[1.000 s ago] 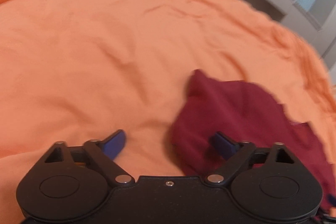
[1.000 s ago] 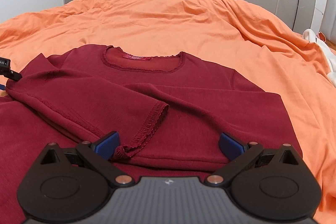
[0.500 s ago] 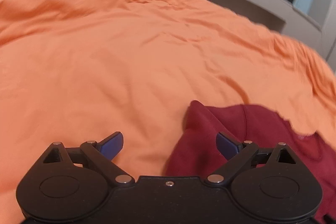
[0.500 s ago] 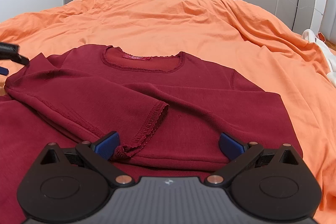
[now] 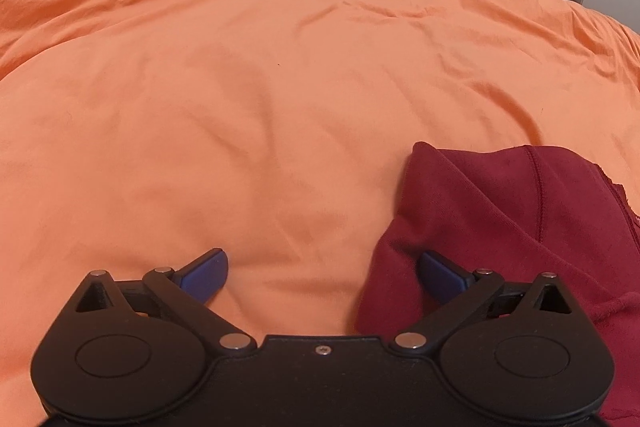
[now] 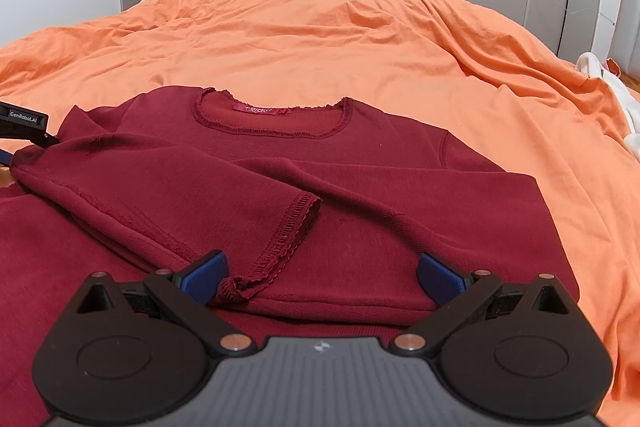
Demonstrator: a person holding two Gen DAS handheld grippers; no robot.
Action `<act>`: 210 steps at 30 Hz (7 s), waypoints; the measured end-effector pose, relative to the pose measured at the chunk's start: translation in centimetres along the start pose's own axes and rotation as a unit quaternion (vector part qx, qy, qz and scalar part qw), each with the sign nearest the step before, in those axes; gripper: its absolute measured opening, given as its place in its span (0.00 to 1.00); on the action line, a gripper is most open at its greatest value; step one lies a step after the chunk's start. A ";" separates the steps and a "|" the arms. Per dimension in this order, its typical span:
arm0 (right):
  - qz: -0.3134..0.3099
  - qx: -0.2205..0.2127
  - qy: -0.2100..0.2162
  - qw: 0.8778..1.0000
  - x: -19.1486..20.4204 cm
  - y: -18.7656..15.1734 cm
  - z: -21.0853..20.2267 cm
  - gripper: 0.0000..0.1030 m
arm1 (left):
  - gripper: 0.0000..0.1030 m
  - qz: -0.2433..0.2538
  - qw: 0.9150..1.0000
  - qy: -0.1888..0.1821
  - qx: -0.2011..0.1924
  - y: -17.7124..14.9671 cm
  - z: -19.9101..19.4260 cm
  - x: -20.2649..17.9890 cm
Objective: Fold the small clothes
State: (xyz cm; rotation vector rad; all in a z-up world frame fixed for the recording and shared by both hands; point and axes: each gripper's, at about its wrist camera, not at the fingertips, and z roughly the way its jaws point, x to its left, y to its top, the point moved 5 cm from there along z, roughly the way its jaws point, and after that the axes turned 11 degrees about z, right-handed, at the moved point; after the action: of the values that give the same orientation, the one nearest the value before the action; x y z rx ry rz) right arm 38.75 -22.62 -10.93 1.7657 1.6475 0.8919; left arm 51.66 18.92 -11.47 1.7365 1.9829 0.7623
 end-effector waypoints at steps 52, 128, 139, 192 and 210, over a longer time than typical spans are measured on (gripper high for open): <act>-0.252 -0.045 0.061 0.965 -1.4 -15.4 -28.2 0.91 | 0.99 0.201 0.953 -0.188 -0.130 -21.3 -32.8 -4.9; -0.095 -0.373 0.041 0.922 -3.7 -5.4 -42.5 0.10 | 0.05 0.221 0.888 -0.090 -0.393 -20.1 -49.9 -6.2; -0.134 -0.334 0.009 0.933 -3.2 2.2 -31.5 0.10 | 0.07 0.212 0.903 -0.076 -0.367 -12.7 -44.1 -7.8; -0.120 -0.099 -0.114 0.981 -7.8 2.8 -4.8 1.00 | 0.98 0.036 0.992 -0.092 -0.085 -1.5 -12.1 -3.4; -0.112 -0.108 -0.027 0.987 1.1 -1.9 -12.4 1.00 | 0.99 -0.044 0.978 -0.193 -0.067 -5.9 -13.3 0.6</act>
State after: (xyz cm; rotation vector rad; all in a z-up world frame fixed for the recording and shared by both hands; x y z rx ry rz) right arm 27.87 -21.89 -4.63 1.4165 1.6091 0.8739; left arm 38.79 17.14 -4.81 1.5682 1.6906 0.4724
